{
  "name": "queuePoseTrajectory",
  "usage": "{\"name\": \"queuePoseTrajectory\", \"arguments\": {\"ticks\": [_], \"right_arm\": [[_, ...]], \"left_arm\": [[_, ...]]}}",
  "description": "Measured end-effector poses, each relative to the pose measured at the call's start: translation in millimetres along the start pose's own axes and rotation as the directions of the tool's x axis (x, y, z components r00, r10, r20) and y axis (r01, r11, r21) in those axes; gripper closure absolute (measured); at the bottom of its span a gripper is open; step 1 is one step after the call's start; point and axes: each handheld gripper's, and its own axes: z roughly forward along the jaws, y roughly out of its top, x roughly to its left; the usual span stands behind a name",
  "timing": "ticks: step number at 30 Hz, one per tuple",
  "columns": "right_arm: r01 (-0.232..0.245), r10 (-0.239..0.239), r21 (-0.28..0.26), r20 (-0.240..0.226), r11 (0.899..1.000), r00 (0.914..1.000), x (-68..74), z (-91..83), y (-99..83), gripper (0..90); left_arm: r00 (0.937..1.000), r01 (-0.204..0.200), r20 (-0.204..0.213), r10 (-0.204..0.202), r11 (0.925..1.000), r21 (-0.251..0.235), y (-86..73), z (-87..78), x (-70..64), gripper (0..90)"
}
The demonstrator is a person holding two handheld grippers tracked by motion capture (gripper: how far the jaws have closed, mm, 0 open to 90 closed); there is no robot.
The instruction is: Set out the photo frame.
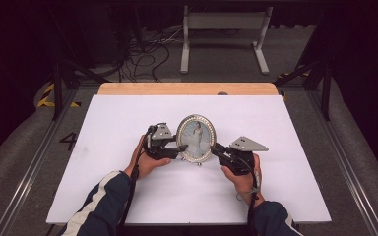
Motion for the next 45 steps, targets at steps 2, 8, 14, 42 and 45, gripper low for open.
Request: {"name": "queuePoseTrajectory", "arguments": {"ticks": [2, 8, 14, 42, 45], "right_arm": [[-0.001, 0.001, 0.000, 0.007, 1.000, 1.0000, 0.9, 2.0, 0.7, 76.2], [-0.015, 0.015, -0.001, 0.022, 1.000, 0.9996, -0.4, 6.0, 0.8, 75.2], [-0.001, 0.001, -0.003, 0.039, 1.000, 0.9993, 0.5, 3.1, 1.5, 70.4], [-0.004, 0.004, -0.007, 0.017, 1.000, 0.9998, -3.4, 6.2, 0.2, 75.3], [0.003, -0.003, -0.010, 0.024, 1.000, 0.9997, -2.7, 8.5, 1.0, 74.8]], "left_arm": [[1.0000, -0.004, -0.004, 0.004, 1.0000, 0.000, -0.8, -0.7, -2.0, 53.7], [0.9997, -0.022, -0.014, 0.022, 0.9997, 0.009, -1.4, -2.6, -7.4, 53.9], [0.9996, -0.017, -0.021, 0.016, 0.9991, -0.038, -1.1, -8.1, -8.0, 47.8], [0.9974, -0.035, -0.064, 0.033, 0.9989, -0.030, -4.9, -17.7, -13.6, 65.0], [0.9973, -0.028, -0.069, 0.026, 0.9992, -0.030, -5.7, -18.2, -14.7, 65.1]]}}
